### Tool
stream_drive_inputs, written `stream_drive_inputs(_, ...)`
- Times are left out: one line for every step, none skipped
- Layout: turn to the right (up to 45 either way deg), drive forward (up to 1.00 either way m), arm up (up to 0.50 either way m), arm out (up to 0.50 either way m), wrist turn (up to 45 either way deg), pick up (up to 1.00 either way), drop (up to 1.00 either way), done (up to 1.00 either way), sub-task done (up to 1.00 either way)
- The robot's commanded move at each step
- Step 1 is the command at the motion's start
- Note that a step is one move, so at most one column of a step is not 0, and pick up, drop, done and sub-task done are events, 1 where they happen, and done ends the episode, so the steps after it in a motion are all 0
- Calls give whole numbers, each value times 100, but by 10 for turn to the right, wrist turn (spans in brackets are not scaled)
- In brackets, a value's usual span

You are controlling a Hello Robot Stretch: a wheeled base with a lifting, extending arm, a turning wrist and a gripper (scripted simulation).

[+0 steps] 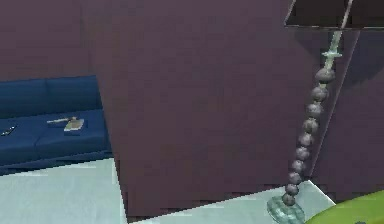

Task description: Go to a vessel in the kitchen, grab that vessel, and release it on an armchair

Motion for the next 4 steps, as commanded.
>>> stream_drive_inputs(0,10,0,0,0,0,0,0,0)
stream_drive_inputs(-450,0,0,0,0,0,0,0,0)
stream_drive_inputs(-450,0,0,0,0,0,0,0,0)
stream_drive_inputs(-300,0,0,0,0,0,0,0,0)
